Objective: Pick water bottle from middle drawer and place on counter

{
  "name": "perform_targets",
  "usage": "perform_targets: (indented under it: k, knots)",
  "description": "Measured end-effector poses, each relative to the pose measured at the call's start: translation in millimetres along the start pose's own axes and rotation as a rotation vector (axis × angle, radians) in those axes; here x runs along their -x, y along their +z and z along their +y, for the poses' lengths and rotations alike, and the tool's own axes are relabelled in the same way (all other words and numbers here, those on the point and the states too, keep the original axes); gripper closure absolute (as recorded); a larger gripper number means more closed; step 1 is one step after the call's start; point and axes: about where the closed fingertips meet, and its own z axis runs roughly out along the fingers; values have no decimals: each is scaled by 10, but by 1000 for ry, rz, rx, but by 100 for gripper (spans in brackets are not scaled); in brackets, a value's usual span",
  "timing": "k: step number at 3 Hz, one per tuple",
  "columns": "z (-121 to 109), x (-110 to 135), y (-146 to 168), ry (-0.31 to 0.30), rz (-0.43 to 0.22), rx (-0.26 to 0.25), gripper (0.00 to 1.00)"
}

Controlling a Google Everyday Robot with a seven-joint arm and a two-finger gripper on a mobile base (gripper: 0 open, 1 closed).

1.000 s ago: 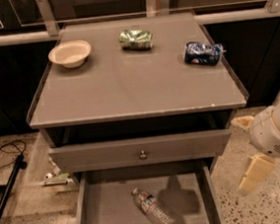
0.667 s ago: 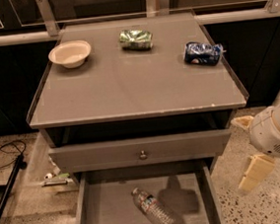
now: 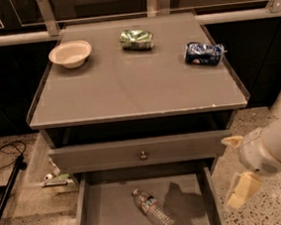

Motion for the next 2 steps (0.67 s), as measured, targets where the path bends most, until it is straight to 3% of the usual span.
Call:
perform_targets:
  k: [1, 2]
  knots:
    - [73, -163, 580, 100, -52, 67, 0]
    - [131, -264, 1029, 154, -94, 85, 0]
